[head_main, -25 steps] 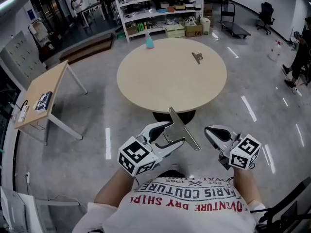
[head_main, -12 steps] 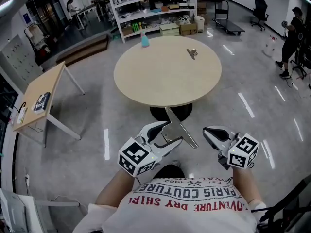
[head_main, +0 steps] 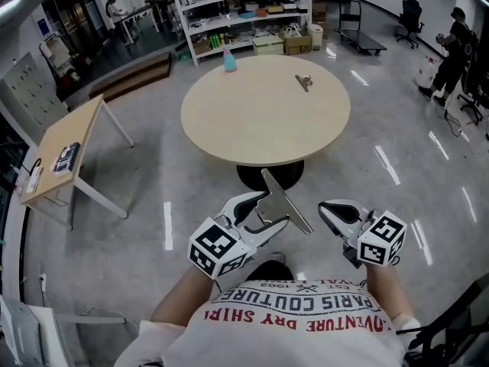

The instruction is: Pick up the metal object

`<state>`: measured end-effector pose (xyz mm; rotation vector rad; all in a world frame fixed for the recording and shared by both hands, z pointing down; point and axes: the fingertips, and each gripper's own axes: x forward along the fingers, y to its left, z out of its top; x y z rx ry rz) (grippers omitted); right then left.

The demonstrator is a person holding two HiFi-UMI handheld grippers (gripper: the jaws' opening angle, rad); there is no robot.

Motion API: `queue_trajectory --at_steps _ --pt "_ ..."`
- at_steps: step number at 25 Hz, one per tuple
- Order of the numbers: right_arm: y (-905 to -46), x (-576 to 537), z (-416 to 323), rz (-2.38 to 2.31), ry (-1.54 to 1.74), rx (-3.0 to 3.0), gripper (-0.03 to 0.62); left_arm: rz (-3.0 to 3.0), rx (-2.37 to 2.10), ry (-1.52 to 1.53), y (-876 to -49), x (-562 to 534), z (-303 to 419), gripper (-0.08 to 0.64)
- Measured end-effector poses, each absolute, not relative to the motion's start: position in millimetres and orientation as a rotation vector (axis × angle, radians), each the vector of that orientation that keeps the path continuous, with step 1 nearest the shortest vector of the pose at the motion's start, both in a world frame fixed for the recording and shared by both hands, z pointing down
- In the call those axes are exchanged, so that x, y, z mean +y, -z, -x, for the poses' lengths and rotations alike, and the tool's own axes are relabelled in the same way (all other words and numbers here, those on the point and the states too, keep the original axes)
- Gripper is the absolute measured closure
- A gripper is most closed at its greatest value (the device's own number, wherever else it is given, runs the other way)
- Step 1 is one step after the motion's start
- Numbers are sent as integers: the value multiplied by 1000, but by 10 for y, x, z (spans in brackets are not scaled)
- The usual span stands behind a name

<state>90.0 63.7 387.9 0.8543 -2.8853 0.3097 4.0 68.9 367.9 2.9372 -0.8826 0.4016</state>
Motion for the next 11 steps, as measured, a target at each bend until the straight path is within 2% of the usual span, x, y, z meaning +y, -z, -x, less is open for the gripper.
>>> queue_trajectory --at_steps 11 --pt "-3917 503 -685 -809 -308 -2890 592 -2895 -951 -359 -3723 576 189 276"
